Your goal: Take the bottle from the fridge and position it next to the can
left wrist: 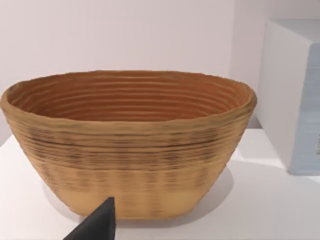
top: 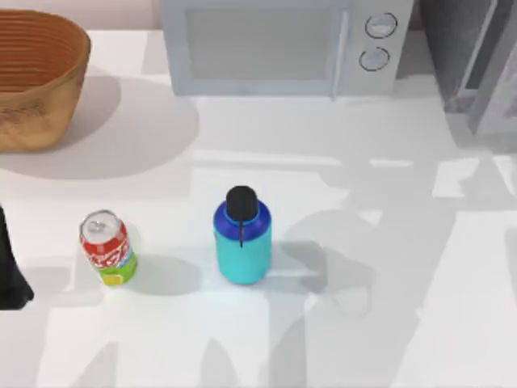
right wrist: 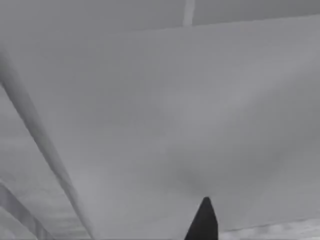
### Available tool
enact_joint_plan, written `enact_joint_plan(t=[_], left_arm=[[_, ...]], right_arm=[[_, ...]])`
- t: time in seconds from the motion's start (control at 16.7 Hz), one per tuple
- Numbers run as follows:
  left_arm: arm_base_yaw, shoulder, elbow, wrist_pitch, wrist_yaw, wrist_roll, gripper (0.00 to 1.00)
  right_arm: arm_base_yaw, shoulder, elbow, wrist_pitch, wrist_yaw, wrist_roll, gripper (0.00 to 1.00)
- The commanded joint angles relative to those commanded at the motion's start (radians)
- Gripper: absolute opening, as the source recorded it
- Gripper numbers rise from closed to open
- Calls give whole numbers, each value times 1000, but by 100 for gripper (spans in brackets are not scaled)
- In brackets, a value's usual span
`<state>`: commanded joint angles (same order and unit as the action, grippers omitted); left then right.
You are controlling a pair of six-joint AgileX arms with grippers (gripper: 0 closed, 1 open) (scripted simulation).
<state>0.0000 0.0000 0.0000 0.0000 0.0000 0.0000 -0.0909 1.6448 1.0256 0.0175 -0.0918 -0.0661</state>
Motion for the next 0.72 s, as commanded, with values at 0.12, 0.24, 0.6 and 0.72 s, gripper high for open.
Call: enact_joint_plan(t=[0.12,0.24,0.6,0.72], left_arm=[[0,0,0,0,0,0,100],[0,0,0,0,0,0,100],[0,0,0,0,0,0,100],[0,0,0,0,0,0,100]], right_arm=[[55,-21,-25,27,54,49,100],[68,-26,-31,34,66,61,100],[51,15,5,24,72,57,100],[52,77,79,9,72,58,100]])
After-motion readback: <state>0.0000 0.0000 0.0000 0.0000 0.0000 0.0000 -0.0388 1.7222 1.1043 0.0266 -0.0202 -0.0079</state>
